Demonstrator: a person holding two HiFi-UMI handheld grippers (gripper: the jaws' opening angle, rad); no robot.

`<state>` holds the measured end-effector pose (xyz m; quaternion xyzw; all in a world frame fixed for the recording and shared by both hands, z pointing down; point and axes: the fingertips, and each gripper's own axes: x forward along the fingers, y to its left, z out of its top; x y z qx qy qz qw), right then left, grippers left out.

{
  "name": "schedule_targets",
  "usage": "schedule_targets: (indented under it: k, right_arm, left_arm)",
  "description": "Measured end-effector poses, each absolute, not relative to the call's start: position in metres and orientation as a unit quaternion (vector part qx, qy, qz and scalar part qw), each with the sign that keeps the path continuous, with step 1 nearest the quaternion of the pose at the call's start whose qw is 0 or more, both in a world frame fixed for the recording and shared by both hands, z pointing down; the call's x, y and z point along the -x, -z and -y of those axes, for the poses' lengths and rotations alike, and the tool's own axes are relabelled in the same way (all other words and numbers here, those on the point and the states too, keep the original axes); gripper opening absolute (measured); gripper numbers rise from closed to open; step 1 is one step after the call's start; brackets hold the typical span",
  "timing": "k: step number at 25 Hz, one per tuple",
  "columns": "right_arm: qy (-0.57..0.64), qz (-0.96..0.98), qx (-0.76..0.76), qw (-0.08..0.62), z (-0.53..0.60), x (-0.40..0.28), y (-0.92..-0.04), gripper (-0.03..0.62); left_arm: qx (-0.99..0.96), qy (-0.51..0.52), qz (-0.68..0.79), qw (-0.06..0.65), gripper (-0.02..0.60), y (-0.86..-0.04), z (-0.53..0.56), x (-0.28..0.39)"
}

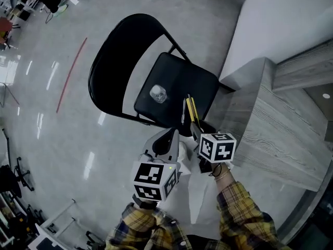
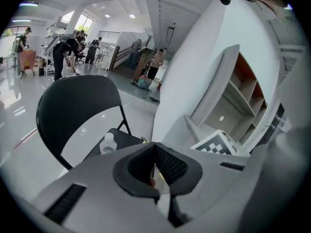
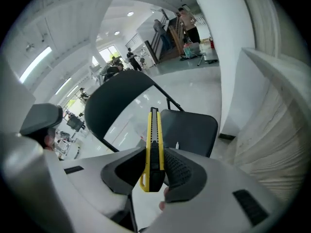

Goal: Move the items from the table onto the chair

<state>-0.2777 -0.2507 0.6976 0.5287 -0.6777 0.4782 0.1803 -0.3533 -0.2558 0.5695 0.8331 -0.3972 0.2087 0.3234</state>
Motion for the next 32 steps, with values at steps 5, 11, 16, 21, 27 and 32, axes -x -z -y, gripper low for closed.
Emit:
schedule_targets:
  k: [5, 11, 16, 21, 27, 32]
  right_arm:
    - [-0.504, 0.619, -0.566, 0.205, 0.257, 0.272, -0.791, 0.126]
    - [-0.511, 0.586, -0.578, 0.247, 0.263, 0.262, -0.867, 0.127]
    - [-0.518, 0.576, -0.564, 0.287, 0.249, 0.269, -0.909, 0.124]
    - [-0.505, 0.563, -0.57, 0.321, 0.251, 0.272, -0.923, 0.124]
    - [-0.499, 0.595, -0.555, 0.299, 0.255, 0.283, -0.879, 0.124]
    - [-0.487, 0.661, -0.519, 0.236, 0.248, 0.314, -0.784, 0.124]
  left_arm:
    - [-0.824, -0.227, 0.384, 0.348, 0.003, -0.635, 0.259, 0.358]
    - [-0.805, -0.247, 0.383, 0.379, 0.003, -0.682, 0.246, 0.378]
    - [-0.793, -0.268, 0.378, 0.396, 0.003, -0.706, 0.234, 0.388]
    - [-0.796, -0.261, 0.381, 0.391, 0.003, -0.703, 0.242, 0.389]
    - [-0.806, -0.251, 0.383, 0.375, 0.003, -0.676, 0.249, 0.385]
    - [-0.811, -0.234, 0.395, 0.363, 0.003, -0.628, 0.253, 0.388]
